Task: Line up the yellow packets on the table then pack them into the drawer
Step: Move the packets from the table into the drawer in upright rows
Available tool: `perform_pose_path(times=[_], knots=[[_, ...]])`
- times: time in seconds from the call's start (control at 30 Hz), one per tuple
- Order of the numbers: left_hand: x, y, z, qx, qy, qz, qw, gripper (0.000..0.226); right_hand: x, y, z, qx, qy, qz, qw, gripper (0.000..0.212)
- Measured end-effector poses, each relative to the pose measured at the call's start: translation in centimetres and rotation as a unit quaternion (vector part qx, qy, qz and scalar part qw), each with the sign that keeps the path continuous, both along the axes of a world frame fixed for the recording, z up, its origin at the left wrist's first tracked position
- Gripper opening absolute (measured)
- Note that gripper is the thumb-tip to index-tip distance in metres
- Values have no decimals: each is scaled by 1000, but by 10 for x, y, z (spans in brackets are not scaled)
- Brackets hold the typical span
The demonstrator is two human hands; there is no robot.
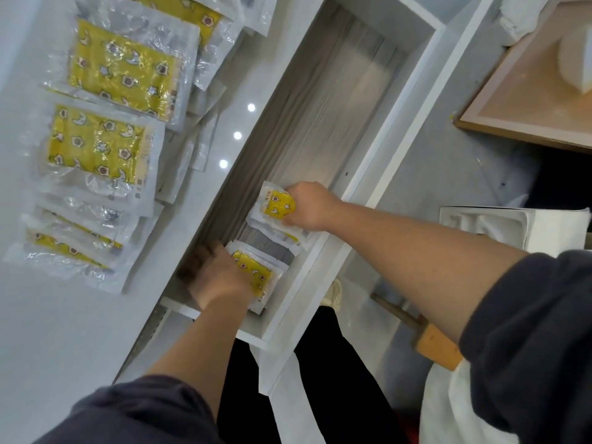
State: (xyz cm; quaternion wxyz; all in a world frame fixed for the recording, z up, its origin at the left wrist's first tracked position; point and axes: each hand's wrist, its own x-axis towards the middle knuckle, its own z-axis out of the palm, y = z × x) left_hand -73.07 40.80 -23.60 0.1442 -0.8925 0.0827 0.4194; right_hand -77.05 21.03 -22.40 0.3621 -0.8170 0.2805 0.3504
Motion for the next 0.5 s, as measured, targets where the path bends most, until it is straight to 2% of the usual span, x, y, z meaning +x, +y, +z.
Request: perform_pose_path(times=[0.2, 0.27, 0.4, 0.5], knots=[[7, 2, -12, -31, 50, -17, 998, 68, 0, 2, -12, 12, 6, 9, 1000, 26], [8, 4, -8, -55, 34, -15, 998, 54, 2, 7, -13, 22, 10, 14, 1000, 23], [15, 17, 0, -75, 24, 9, 997, 8, 3, 18, -18, 15, 6, 32, 999, 13], [21, 26, 4, -82, 56, 10, 995, 4, 4, 24, -24, -1, 1, 46, 999, 37]])
